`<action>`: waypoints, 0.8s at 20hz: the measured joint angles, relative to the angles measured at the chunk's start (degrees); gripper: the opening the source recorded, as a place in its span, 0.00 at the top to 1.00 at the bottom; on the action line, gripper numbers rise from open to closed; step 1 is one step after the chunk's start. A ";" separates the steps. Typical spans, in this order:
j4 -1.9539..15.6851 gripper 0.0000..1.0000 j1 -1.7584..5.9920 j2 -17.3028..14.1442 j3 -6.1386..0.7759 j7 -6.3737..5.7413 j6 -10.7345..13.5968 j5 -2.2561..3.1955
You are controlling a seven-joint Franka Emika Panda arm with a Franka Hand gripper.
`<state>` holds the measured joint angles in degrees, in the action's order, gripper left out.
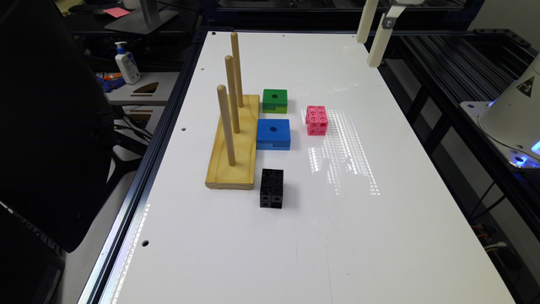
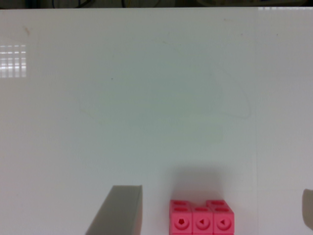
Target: Pick up pink block.
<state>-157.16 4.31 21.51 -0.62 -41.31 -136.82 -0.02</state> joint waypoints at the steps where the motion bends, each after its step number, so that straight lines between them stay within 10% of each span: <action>1: 0.02 0.00 0.00 -0.79 -0.01 0.00 -0.81 0.00; 16: 5.66 0.00 0.00 -8.28 -0.44 -0.12 -3.38 -0.03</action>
<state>-151.50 4.31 13.23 -1.06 -41.43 -140.20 -0.05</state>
